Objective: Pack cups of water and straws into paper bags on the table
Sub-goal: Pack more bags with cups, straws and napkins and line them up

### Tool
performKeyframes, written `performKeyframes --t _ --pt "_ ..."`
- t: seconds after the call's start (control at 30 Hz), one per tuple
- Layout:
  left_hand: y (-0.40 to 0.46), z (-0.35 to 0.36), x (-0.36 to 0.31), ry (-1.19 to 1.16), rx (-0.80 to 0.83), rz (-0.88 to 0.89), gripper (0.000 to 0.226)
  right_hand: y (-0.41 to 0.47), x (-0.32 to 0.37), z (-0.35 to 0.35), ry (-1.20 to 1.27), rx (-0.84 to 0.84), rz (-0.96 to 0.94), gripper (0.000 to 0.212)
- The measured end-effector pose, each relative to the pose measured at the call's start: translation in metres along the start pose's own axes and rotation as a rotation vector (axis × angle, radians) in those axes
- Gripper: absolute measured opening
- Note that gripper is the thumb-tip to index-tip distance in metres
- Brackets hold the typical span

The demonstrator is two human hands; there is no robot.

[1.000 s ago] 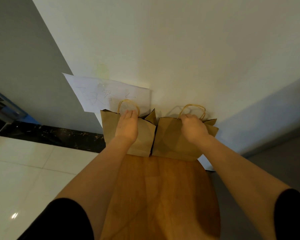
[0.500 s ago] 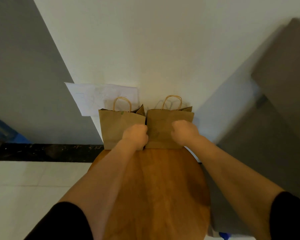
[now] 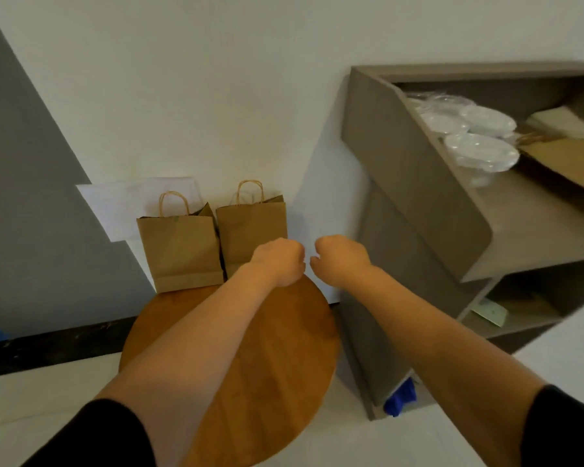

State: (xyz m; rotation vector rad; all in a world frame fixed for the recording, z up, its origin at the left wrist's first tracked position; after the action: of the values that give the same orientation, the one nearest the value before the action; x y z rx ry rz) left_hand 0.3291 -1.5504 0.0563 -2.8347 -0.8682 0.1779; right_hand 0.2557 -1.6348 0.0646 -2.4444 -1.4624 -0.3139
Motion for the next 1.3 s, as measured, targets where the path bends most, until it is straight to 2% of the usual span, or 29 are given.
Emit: performKeyframes --t 0.07,0.27,0.43,0.63,0.83,1.0,1.1,1.2,1.3 --pt "-0.019 -0.002 -0.039 0.007 -0.011 0.0 0.025 -0.04 -0.024 -0.008 0.032 -0.031 0.015 0.018" --pt "-0.073 -0.005 -0.171 -0.022 0.051 0.072 0.026 -0.157 -0.113 -0.048 0.117 -0.103 0.165 0.016" --pt "-0.066 -0.032 -0.262 -0.113 0.003 0.16 0.026 -0.216 -0.187 -0.101 0.216 -0.213 0.288 0.016" --pt "-0.018 -0.048 -0.352 -0.188 -0.113 0.293 0.022 -0.235 -0.271 -0.137 0.255 -0.368 0.382 0.015" --pt "0.061 -0.061 -0.399 -0.31 -0.15 0.321 0.018 -0.191 -0.355 -0.177 0.186 -0.522 0.366 0.02" --pt "0.125 -0.067 -0.413 -0.344 -0.133 0.285 0.017 -0.135 -0.409 -0.196 0.105 -0.493 0.358 0.043" --pt "0.15 -0.068 -0.419 -0.376 -0.126 0.268 0.016 -0.114 -0.432 -0.199 0.027 -0.397 0.372 0.054" --pt "0.16 -0.064 -0.422 -0.445 -0.129 0.262 0.014 -0.108 -0.447 -0.196 0.047 -0.277 0.381 0.029" --pt "0.161 -0.063 -0.427 -0.567 -0.134 0.255 0.018 -0.11 -0.452 -0.196 0.058 -0.202 0.317 0.023"
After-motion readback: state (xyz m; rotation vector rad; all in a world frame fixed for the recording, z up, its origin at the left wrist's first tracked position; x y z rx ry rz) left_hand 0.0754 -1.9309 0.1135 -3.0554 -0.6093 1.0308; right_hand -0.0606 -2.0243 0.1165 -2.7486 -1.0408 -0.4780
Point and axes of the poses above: each hand's wrist, its own y-axis towards the middle knuckle, its own z-axis out of the palm, x = y × z, the point moved 3 cm from there along y, towards the middle knuckle, and after that the axes turned 8 degrees about y, right-handed, at the moved point
